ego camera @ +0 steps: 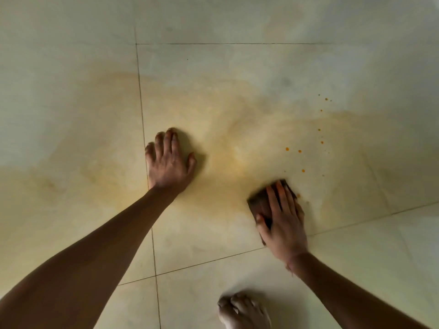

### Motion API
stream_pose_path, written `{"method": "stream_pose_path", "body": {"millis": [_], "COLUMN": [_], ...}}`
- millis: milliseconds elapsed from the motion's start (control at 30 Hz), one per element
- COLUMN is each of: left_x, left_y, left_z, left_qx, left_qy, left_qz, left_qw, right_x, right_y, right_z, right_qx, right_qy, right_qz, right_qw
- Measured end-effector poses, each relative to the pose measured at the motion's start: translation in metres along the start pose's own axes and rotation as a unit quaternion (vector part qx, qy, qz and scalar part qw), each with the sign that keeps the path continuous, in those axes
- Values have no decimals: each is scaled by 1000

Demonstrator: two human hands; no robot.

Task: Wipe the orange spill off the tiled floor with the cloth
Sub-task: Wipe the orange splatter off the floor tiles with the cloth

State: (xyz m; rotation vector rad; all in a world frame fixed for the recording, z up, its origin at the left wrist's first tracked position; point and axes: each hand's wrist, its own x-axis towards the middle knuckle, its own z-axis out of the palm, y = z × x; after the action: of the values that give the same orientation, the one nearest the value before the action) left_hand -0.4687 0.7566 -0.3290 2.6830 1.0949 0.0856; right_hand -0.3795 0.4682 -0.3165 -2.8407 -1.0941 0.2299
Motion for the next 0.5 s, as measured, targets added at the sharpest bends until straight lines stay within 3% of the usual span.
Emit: {"method": "stream_pose_path", "body": {"millis": [100, 200, 267, 367, 433, 500], "left_x": [-1, -8, -17, -24, -24, -24], "left_y": [9, 43, 81, 125, 135, 133], "left_z": [-3, 7, 16, 21, 24, 31], "left_qx": [8, 13, 11, -12, 0, 14], "left_qy": [12, 13, -17, -58, -63, -55], "left_qz": [13, 85, 128, 114, 99, 104], "left_qw": [1000, 996, 992, 992, 993, 993], "right_x": [10, 62, 40, -33, -20, 26], "right_y": [19, 7, 16, 39, 52, 50], "right_z": [-1, -3, 3, 3, 0, -8], "right_qx": [-2, 11, 15, 8, 11, 24], "right_qy": [-6, 17, 29, 1, -3, 16], "right_qz": [17, 83, 98, 81, 87, 151], "right_qw": [1000, 996, 995, 997, 996, 988]}}
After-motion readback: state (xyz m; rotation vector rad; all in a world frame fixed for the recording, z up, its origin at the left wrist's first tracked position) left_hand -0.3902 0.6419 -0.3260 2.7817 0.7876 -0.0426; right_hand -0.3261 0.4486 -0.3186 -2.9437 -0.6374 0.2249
